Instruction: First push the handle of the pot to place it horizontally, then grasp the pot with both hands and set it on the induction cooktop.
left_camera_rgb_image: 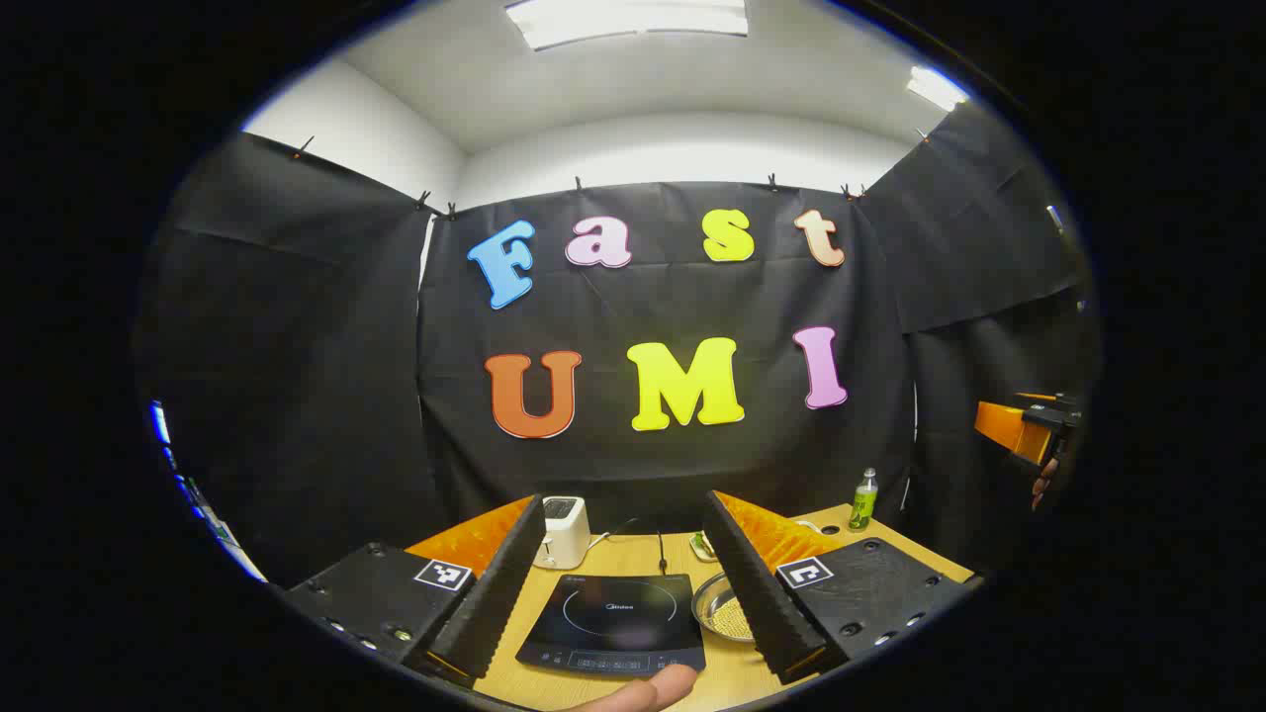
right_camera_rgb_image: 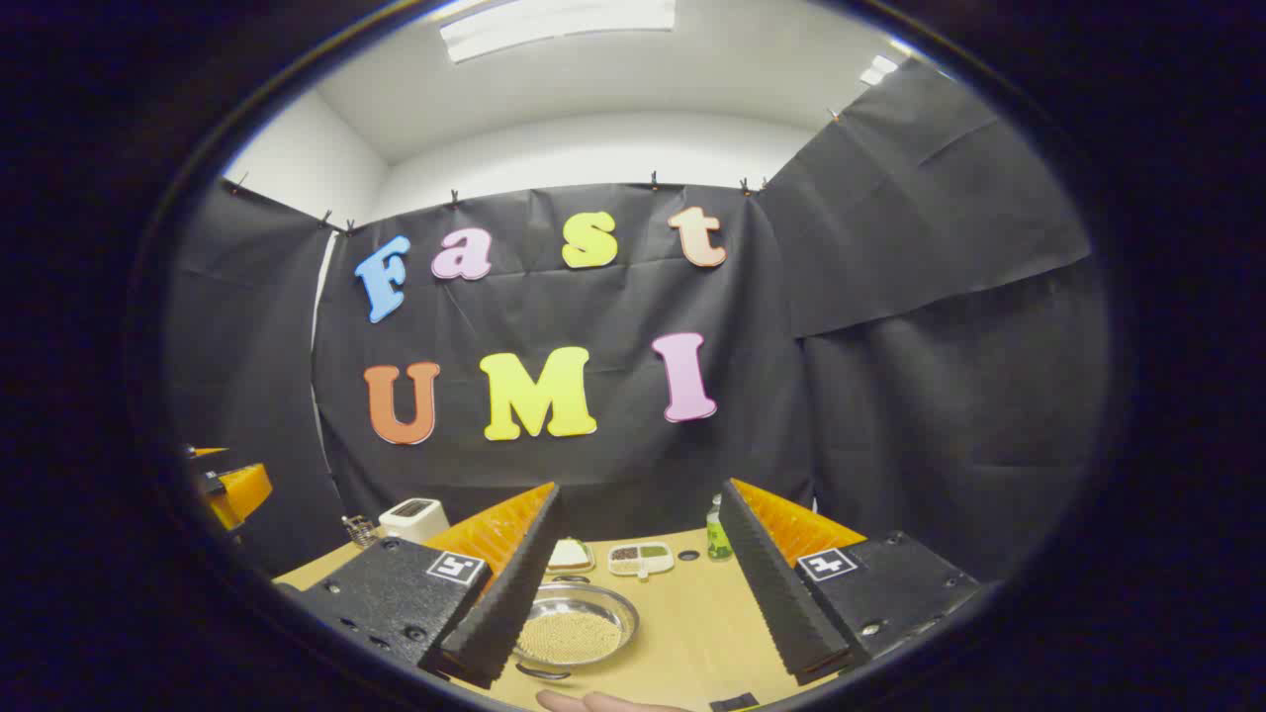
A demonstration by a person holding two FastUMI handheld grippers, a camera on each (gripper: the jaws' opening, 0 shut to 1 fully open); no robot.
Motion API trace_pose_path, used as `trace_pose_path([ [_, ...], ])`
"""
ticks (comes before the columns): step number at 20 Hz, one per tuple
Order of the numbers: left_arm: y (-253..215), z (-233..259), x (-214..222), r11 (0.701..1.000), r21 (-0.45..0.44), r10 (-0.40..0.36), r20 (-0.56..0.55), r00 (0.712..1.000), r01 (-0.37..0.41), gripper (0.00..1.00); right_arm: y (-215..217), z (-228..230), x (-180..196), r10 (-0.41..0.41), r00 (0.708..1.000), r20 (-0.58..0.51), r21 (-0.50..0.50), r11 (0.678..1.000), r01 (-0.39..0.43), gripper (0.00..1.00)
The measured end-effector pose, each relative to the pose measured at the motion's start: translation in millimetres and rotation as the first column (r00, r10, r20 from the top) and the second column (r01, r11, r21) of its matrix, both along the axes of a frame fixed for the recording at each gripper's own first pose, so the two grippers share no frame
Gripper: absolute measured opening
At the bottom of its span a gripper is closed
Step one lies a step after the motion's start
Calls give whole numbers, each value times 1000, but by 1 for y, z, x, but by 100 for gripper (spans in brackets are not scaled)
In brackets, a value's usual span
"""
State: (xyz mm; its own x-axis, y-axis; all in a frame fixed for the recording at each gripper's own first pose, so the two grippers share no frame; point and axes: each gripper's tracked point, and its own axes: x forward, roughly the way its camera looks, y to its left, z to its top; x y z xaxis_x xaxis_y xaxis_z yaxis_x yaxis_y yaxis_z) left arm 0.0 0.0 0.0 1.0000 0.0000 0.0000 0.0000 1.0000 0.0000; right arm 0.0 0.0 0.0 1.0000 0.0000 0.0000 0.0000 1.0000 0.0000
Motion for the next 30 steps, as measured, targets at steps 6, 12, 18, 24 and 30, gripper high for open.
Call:
trace_pose_path([
  [6, 4, -7, 0, 1000, -26, -8, -12, 1000, 7, 96, -5, -19, 9, -2, 999, -49, 6, 1000, 3, 100],
  [12, 9, -5, -7, 1000, -26, -14, 6, 1000, 14, 96, 7, -22, 12, 23, 999, -41, -13, 1000, -24, 100],
  [18, 17, -12, -10, 999, -45, -9, -6, 1000, 9, 96, 29, -36, 17, 77, 995, -69, 3, 997, -77, 94],
  [24, 22, -9, -18, 999, -45, -20, 2, 1000, 20, 96, 55, -60, 31, 128, 987, -95, 17, 992, -126, 99],
  [30, 24, -13, -25, 998, -45, -45, 14, 999, 46, 96, 91, -104, 42, 211, 962, -171, 48, 977, -206, 70],
])
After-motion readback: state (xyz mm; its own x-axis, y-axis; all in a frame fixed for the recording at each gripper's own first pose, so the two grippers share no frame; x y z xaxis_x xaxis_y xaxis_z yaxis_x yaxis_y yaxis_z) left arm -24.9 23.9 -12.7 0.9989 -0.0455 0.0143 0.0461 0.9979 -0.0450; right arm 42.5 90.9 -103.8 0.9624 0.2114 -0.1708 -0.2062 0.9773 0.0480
